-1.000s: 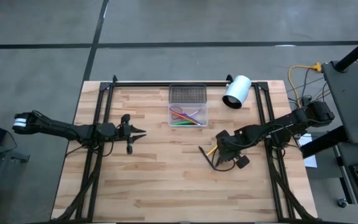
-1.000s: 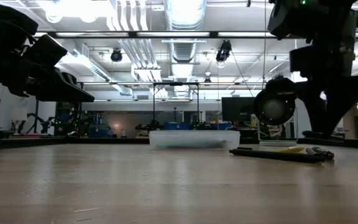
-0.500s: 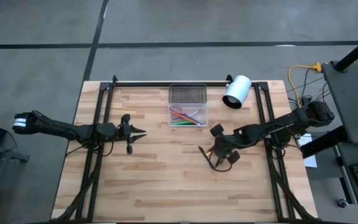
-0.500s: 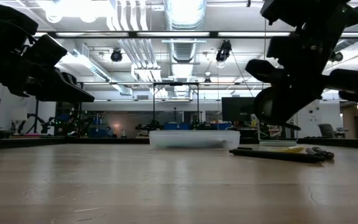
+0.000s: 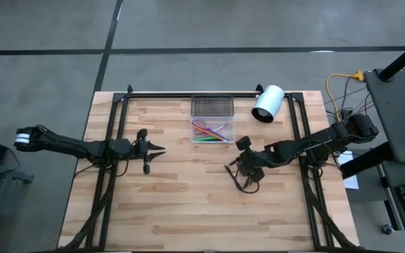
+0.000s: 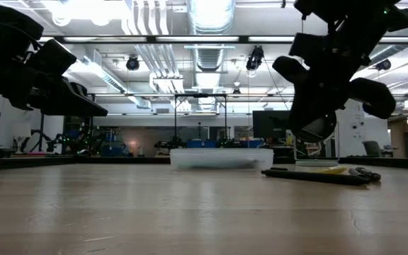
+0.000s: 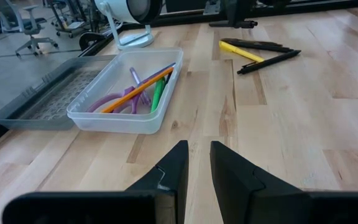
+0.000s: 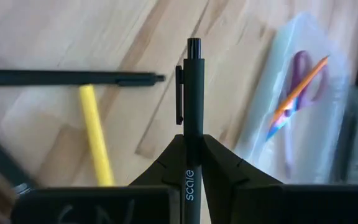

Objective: Pick & place school supplies into a supply box
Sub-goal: Put the black pen into the black box

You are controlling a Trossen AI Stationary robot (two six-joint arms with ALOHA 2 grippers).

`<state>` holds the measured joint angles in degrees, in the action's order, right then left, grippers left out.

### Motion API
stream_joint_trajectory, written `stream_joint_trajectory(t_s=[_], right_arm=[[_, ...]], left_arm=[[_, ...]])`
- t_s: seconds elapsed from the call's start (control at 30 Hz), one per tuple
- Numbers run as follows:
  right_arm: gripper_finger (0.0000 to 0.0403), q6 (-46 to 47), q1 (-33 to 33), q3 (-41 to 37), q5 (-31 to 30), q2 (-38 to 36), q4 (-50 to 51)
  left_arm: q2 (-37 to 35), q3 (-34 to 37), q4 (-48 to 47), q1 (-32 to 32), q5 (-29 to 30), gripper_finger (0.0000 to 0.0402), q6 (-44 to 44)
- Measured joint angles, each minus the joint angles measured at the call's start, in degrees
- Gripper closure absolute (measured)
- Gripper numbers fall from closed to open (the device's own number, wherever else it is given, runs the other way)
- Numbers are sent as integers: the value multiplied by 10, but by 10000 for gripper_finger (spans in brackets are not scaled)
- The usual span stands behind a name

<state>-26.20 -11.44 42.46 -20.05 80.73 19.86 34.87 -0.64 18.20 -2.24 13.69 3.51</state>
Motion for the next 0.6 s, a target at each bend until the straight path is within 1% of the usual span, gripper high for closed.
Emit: stream_joint_trajectory(t_s=[0.1, 0.2, 0.33, 0.4, 0.6], right_arm=[[379, -31, 3, 0, -30, 0, -37], [379, -39, 8, 0, -54, 0, -87], [379, -68, 19, 0, -137, 0, -163], [379, -71, 26, 0, -165, 0, -187], [386, -55, 71, 1, -174, 0, -240]], left_arm=[[0, 0, 0, 0, 0, 349, 0], [0, 0, 0, 0, 0, 349, 0], [0, 0, 0, 0, 0, 349, 0], [0, 0, 0, 0, 0, 349, 0], [0, 0, 0, 0, 0, 349, 0]])
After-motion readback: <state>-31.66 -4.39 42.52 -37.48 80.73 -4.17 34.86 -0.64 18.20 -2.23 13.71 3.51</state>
